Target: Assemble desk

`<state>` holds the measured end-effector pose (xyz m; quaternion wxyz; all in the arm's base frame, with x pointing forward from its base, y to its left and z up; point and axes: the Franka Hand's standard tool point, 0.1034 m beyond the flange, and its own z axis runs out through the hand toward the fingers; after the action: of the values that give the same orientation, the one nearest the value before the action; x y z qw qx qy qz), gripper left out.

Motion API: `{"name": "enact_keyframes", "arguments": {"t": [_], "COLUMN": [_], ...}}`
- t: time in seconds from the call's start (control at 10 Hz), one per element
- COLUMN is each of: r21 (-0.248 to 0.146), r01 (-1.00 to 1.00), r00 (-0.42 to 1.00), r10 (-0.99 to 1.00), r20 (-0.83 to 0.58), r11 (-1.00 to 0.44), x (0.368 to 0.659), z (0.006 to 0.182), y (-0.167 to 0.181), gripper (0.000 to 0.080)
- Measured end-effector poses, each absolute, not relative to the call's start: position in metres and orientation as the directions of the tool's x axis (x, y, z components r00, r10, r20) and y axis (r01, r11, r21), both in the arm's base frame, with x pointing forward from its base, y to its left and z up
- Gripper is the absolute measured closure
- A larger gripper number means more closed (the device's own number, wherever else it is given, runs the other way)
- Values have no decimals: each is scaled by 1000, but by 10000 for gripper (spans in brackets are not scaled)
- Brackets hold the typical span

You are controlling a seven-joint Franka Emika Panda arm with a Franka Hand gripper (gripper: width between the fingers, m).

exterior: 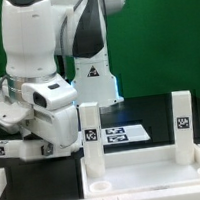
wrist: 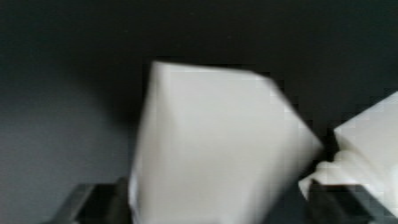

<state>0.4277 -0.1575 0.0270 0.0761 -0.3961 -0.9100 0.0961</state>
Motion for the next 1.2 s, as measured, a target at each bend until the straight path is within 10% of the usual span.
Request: {"name": "enact_keyframes", "arguments": {"t": [0.3,0.9,1.2], "r21": [-237,-241,-234], "r01": [779,957,935], "r00": [-594,-199,211], "r10": [804,971,949], "r20": [17,-131,-235], "r11": [580,163,-266], "x": [434,452,458], "z": [40,63,69], "y": [-153,-149,-176], "gripper": [160,150,150]}}
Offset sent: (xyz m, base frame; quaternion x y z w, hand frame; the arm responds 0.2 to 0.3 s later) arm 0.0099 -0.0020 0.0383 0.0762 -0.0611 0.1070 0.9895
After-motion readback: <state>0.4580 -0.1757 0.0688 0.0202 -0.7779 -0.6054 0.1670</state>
